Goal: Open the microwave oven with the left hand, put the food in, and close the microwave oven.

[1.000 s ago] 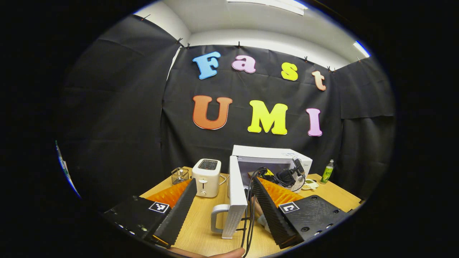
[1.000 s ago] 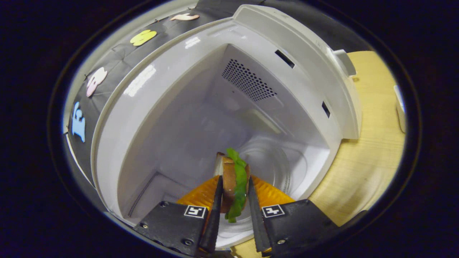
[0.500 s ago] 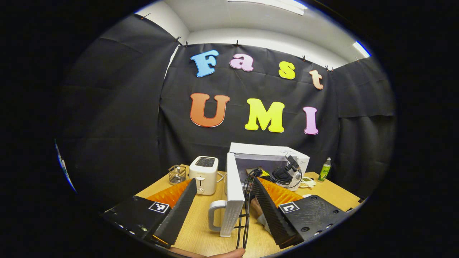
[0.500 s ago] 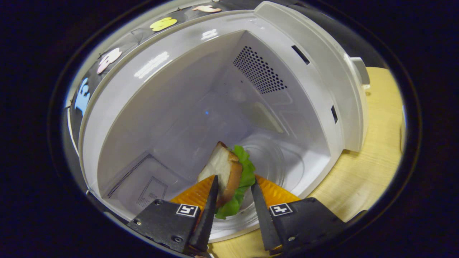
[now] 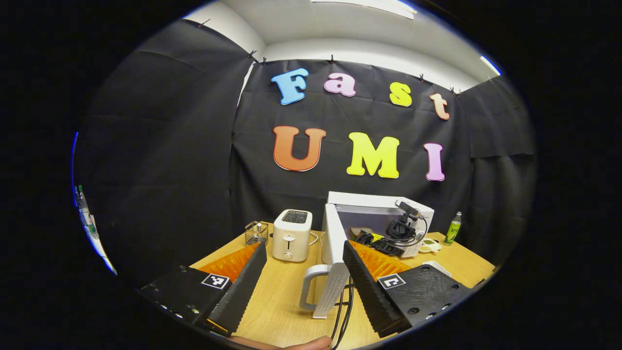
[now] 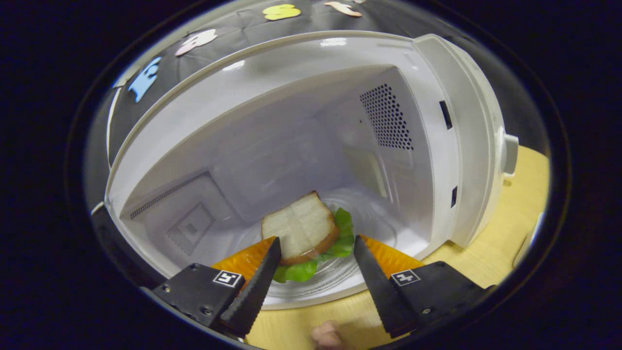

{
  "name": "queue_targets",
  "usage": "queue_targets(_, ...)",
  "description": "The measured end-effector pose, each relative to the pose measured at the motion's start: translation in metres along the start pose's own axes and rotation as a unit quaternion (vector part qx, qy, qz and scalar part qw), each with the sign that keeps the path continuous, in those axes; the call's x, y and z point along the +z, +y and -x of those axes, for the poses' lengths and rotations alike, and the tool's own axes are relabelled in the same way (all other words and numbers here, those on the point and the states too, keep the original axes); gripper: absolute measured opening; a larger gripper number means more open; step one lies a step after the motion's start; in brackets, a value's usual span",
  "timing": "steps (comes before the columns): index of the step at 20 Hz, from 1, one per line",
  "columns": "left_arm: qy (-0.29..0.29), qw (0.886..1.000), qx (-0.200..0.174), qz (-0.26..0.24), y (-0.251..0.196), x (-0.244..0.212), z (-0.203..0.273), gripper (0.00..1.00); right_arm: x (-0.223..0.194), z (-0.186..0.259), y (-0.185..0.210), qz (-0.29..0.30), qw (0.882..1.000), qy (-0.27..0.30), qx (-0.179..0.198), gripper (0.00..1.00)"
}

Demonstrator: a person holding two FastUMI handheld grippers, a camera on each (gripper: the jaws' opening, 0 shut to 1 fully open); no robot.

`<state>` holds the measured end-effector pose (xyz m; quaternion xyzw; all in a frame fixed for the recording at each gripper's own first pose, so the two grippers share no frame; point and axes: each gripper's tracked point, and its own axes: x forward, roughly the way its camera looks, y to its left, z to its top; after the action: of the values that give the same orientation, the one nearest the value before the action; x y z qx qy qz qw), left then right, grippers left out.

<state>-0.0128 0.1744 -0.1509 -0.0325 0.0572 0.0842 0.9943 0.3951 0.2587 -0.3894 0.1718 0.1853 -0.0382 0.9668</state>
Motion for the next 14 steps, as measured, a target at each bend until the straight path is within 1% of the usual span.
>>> queue_targets(1,0.000,1.000,0.001,-0.001,0.003,-0.002,0.001,0.95,0.001,0.006,-0.001,0.022,1.000,-0.004,0.008,0.92)
queue_targets(2,0.002,1.000,0.004,-0.008,0.008,-0.004,0.001,0.95,0.003,0.012,-0.003,0.037,0.999,-0.007,0.014,0.97)
queue_targets(3,0.001,1.000,0.015,-0.017,0.016,-0.006,0.002,0.95,0.002,0.018,-0.008,0.048,0.999,-0.007,0.015,0.98)
queue_targets(4,-0.001,0.999,0.033,-0.023,0.030,-0.007,0.000,0.95,0.001,0.024,-0.012,0.055,0.998,-0.003,0.015,0.92)
queue_targets(5,0.001,0.999,0.048,-0.023,0.041,-0.010,-0.001,0.95,0.002,0.032,-0.016,0.058,0.998,-0.003,0.018,0.92)
queue_targets(7,0.006,0.998,0.067,-0.017,0.059,-0.017,-0.002,0.95,0.007,0.051,-0.016,0.056,0.998,-0.003,0.041,0.92)
queue_targets(8,0.012,0.997,0.070,-0.017,0.065,-0.023,-0.002,0.95,0.009,0.062,-0.020,0.056,0.997,0.001,0.047,0.97)
queue_targets(9,0.018,0.997,0.076,-0.021,0.073,-0.030,-0.002,0.95,0.013,0.074,-0.025,0.052,0.997,0.001,0.051,0.91)
queue_targets(11,0.030,0.995,0.088,-0.028,0.090,-0.043,-0.005,0.95,0.025,0.101,-0.030,0.060,0.996,-0.006,0.064,0.90)
queue_targets(12,0.032,0.995,0.094,-0.031,0.098,-0.046,-0.006,0.82,0.034,0.116,-0.030,0.068,0.995,-0.018,0.076,0.90)
queue_targets(13,0.024,0.993,0.110,-0.034,0.108,-0.044,-0.005,0.89,0.043,0.130,-0.029,0.074,0.993,-0.030,0.090,0.96)
queue_targets(14,0.019,0.991,0.126,-0.037,0.120,-0.040,-0.007,0.73,0.048,0.144,-0.030,0.075,0.992,-0.033,0.099,0.97)
